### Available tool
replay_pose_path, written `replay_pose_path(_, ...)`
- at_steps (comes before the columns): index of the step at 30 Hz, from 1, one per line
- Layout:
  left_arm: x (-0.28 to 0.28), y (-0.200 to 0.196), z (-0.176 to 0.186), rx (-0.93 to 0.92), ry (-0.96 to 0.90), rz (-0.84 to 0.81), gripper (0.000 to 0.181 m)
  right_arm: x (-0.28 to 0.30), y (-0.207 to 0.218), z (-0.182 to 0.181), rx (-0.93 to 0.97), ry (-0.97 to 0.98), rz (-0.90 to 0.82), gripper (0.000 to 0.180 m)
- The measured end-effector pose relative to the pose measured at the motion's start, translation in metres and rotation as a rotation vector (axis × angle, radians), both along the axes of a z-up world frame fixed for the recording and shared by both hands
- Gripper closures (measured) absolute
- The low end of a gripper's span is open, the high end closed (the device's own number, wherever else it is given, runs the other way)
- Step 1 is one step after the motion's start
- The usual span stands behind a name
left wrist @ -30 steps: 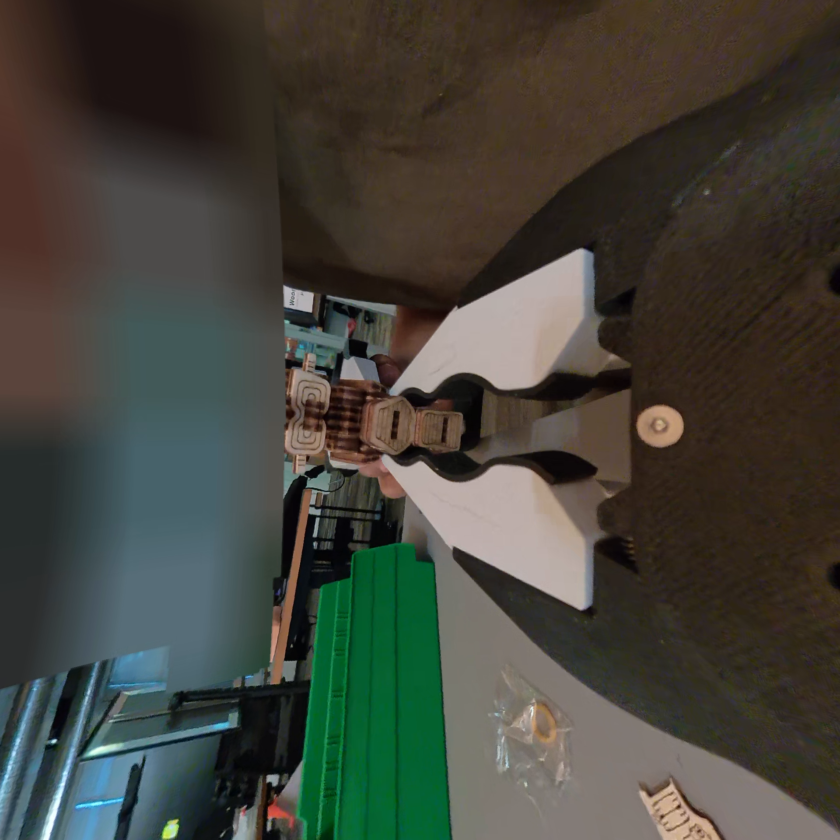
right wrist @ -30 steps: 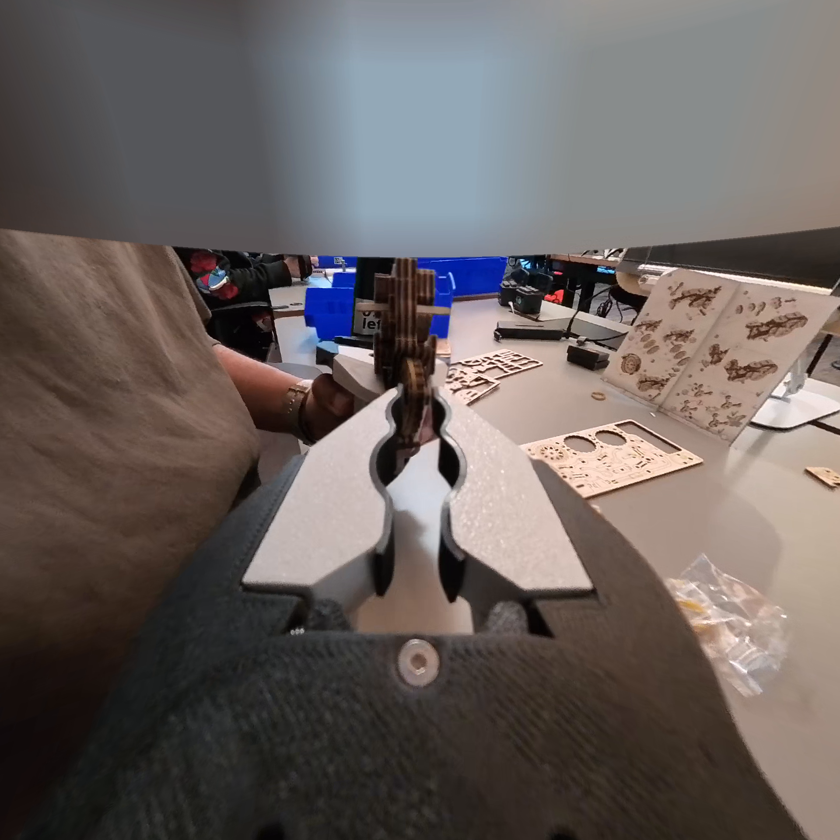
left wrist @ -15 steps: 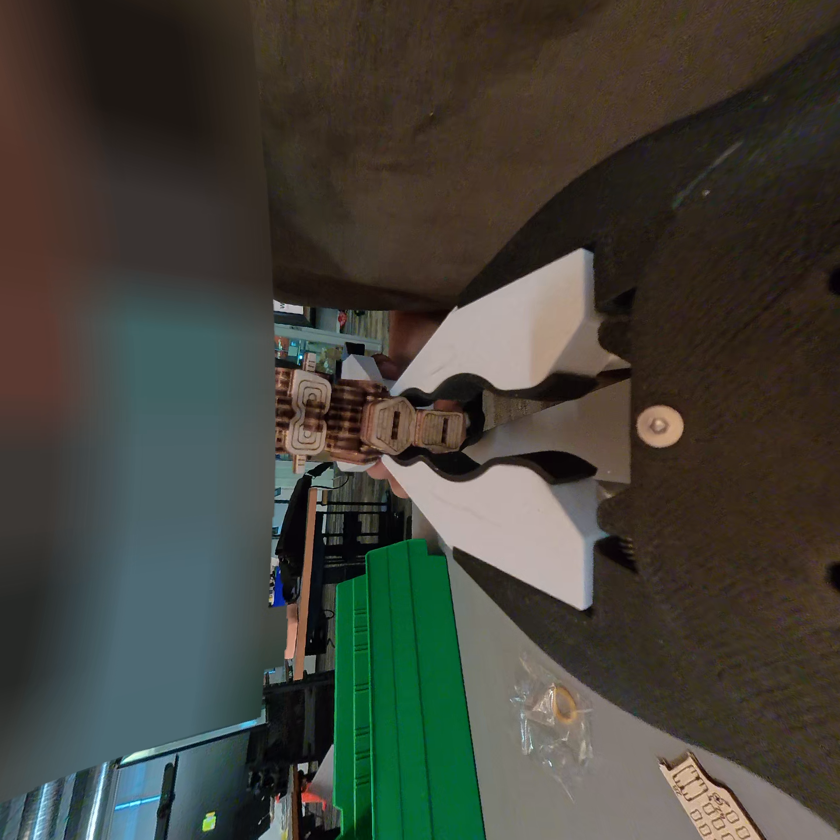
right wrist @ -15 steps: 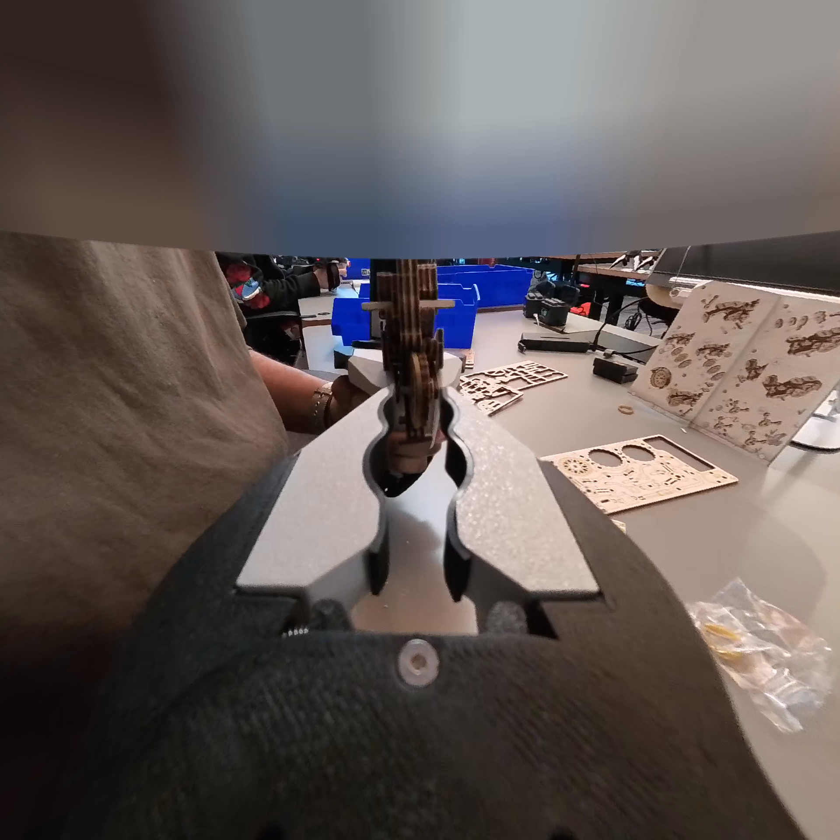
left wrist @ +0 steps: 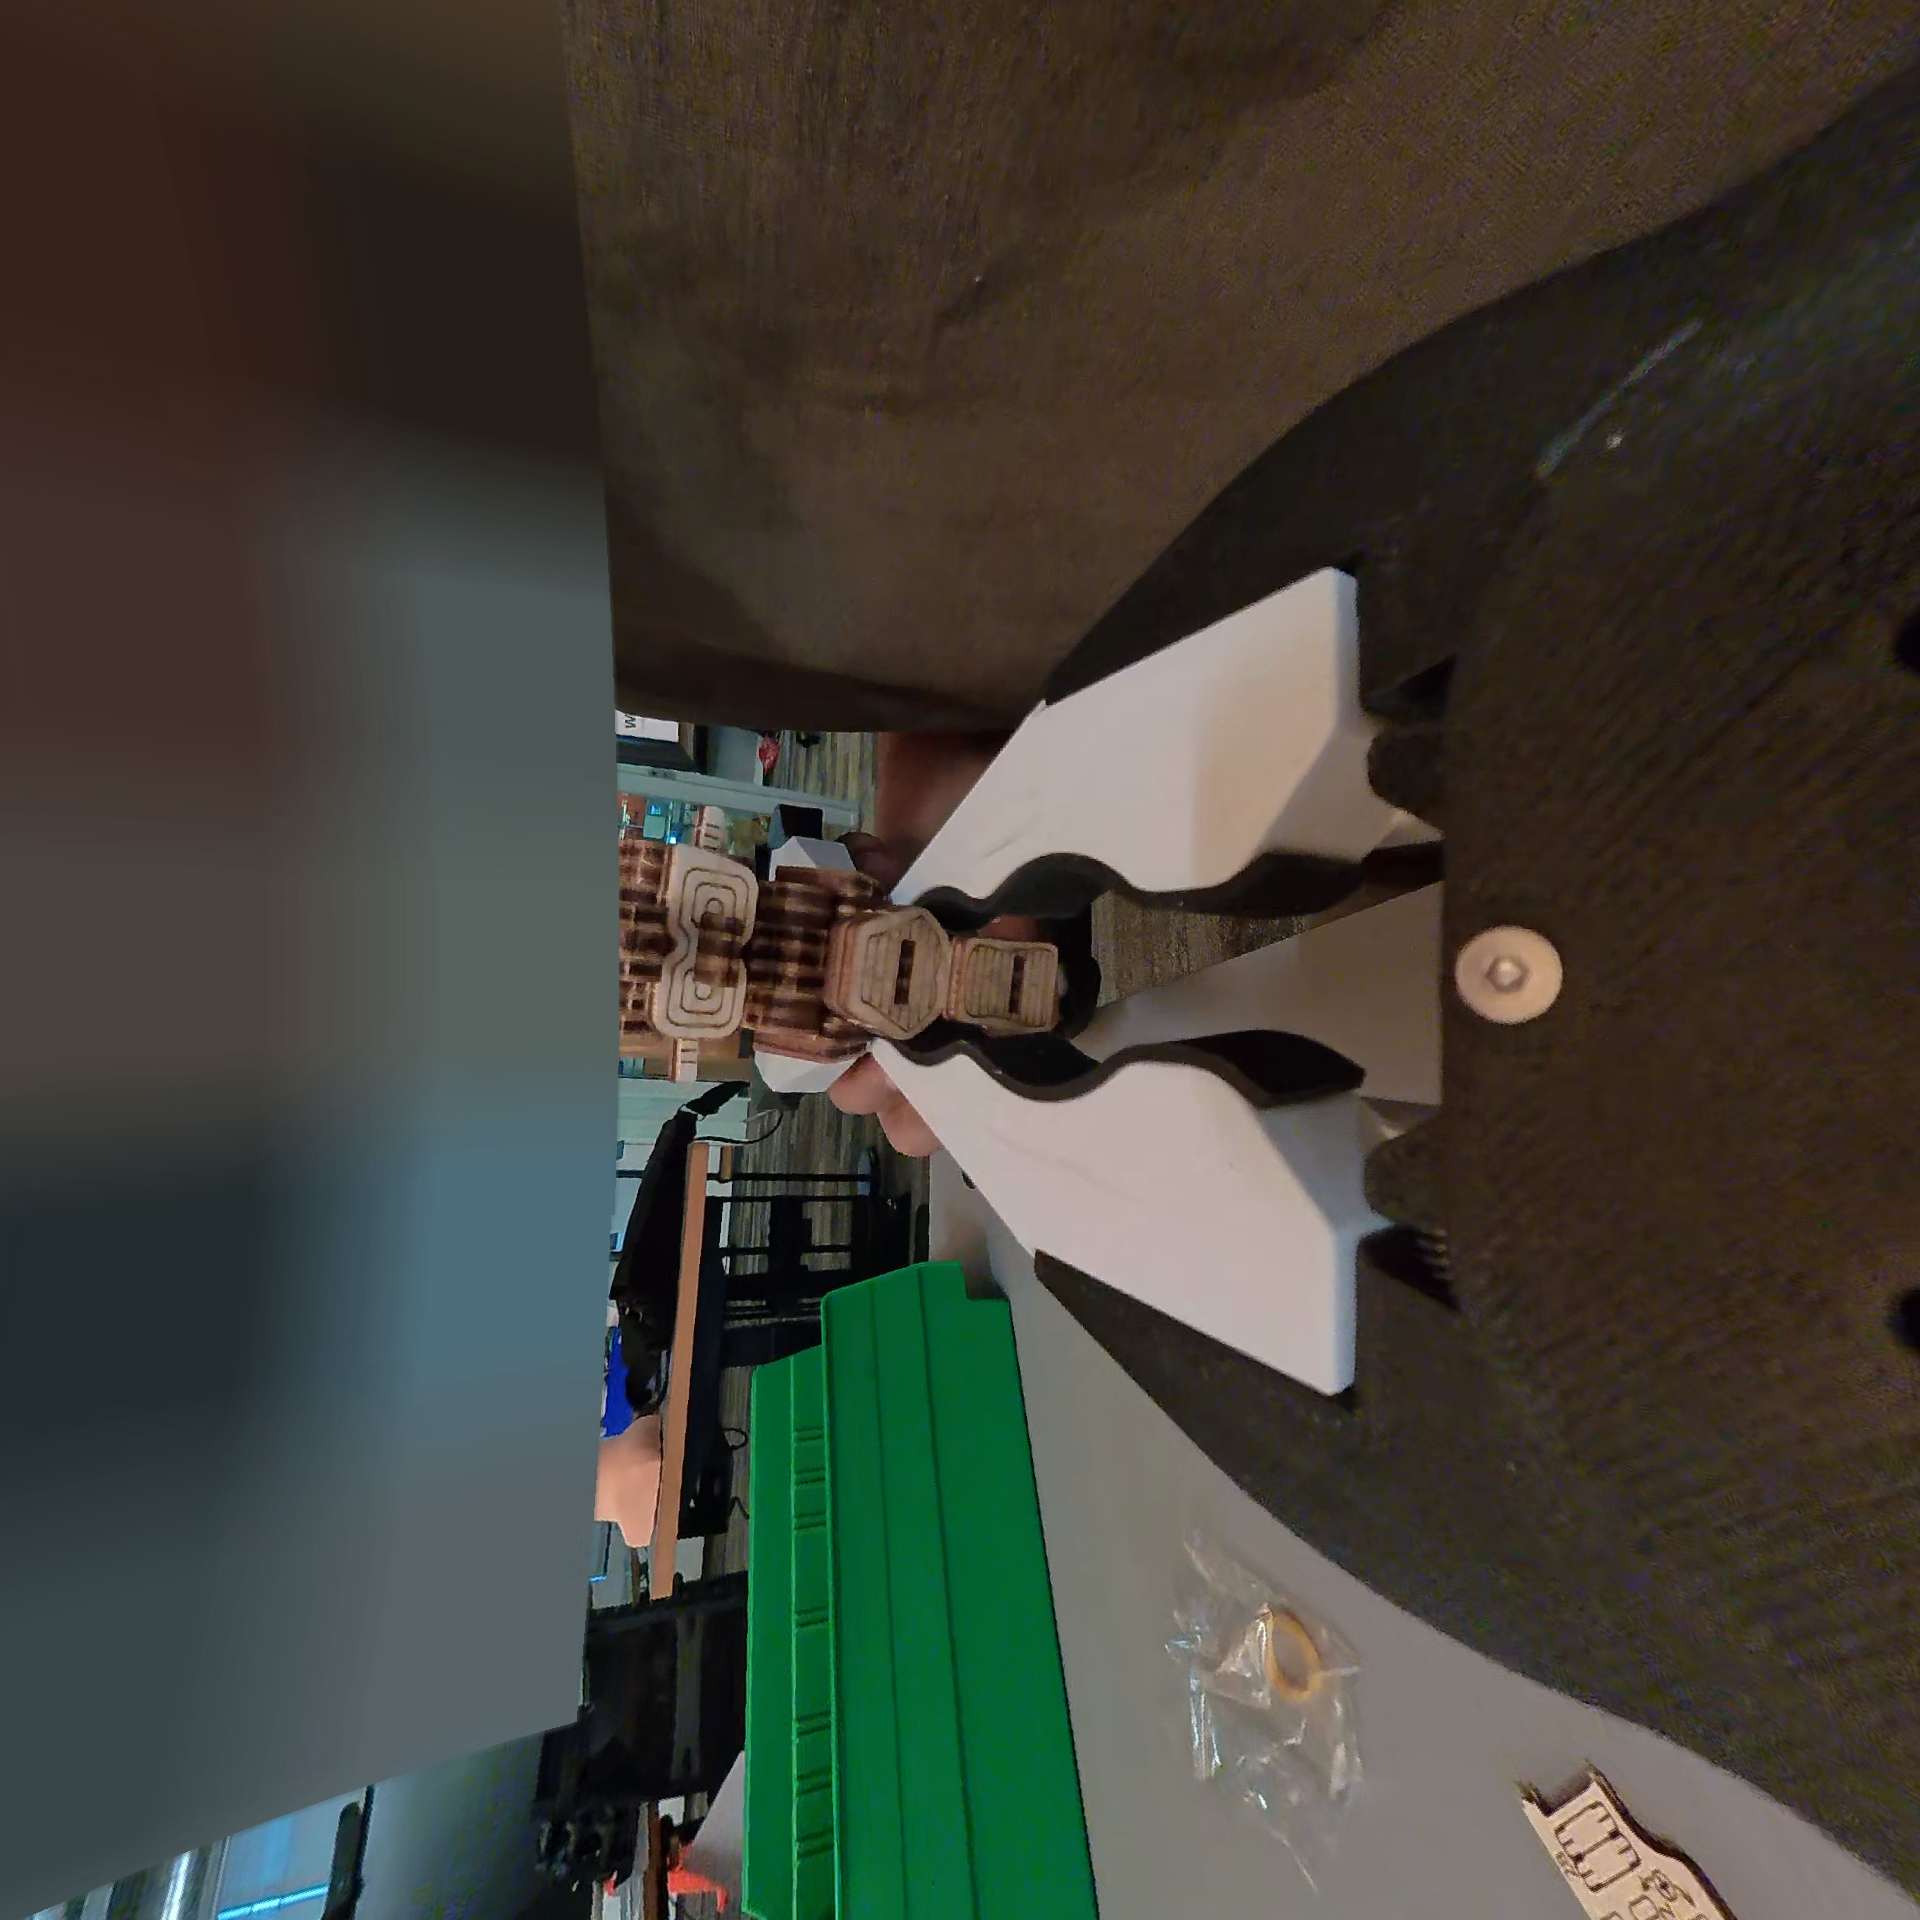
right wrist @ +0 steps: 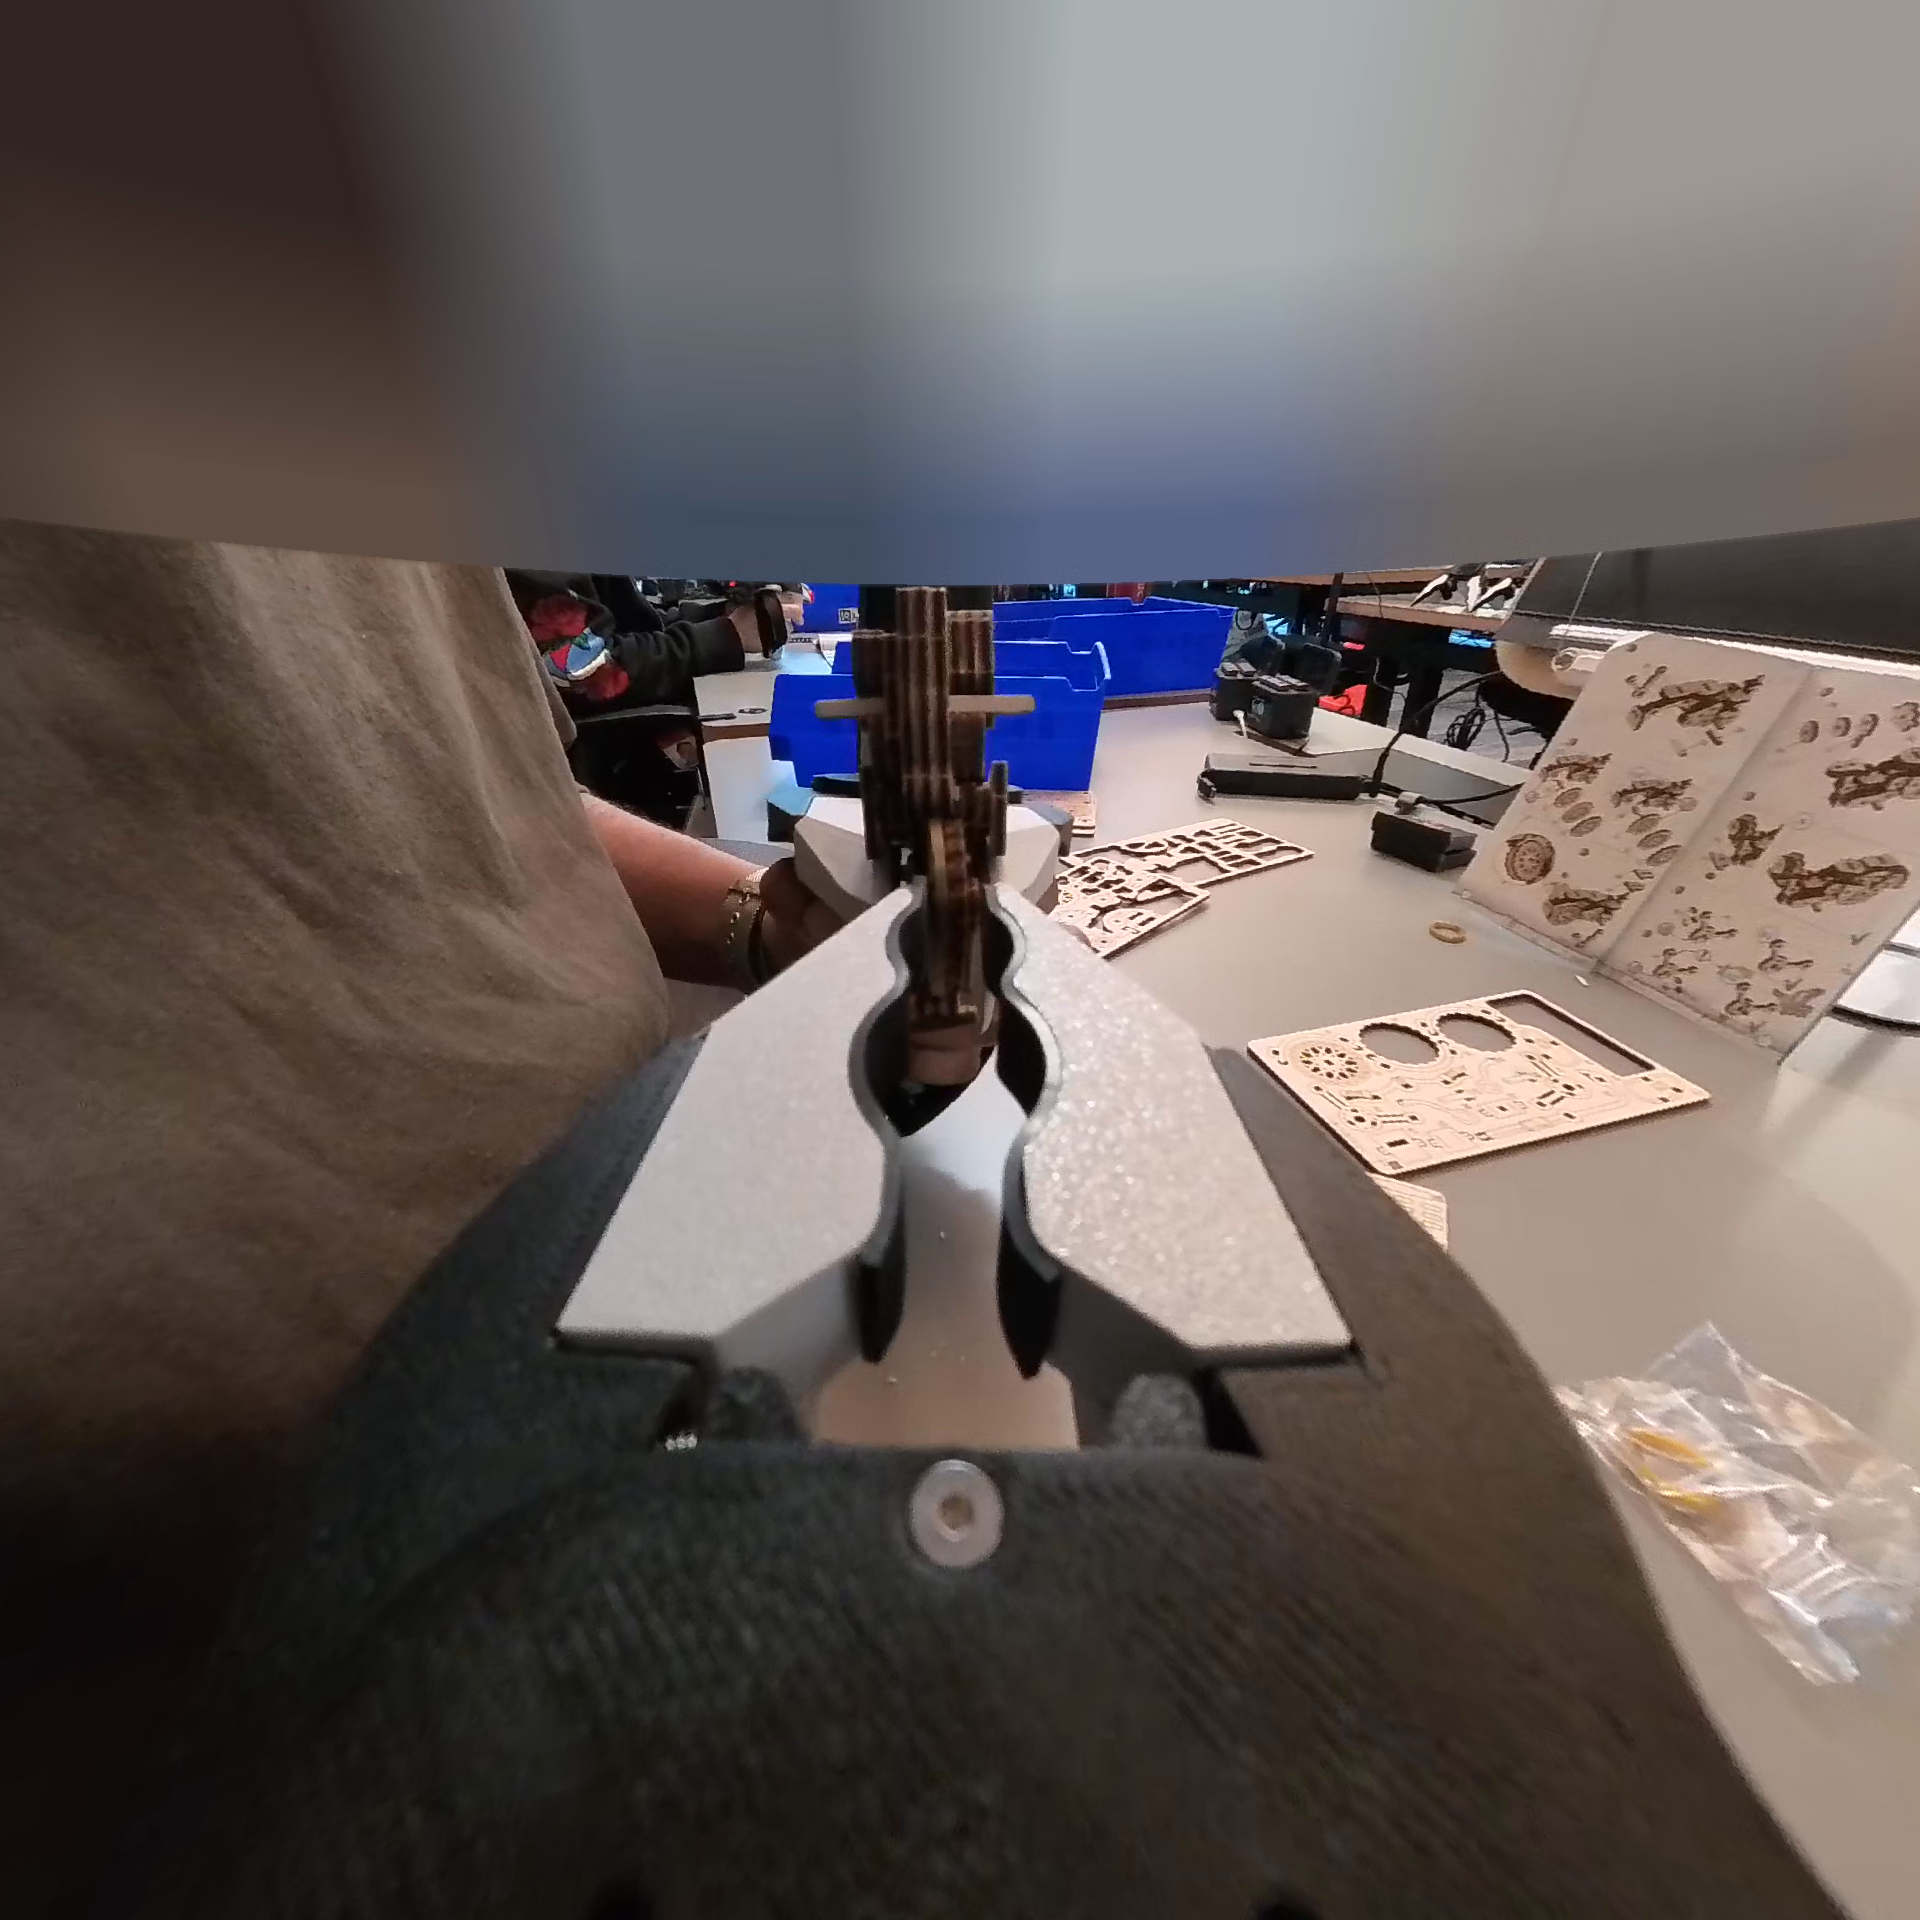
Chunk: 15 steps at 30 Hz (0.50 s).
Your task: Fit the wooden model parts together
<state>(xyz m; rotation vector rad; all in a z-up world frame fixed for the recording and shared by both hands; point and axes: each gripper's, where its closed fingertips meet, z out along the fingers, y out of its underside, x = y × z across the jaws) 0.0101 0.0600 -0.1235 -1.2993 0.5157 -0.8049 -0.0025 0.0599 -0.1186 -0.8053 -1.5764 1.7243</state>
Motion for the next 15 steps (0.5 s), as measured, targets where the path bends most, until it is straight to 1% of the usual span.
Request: replay_pose_path(15,-0.0061,0.0052,-0.0013,-0.028,-0.025,0.034,0.165,-0.0033,0.0056,0.0011,-0.038,-0.023,-0.011,0.174)
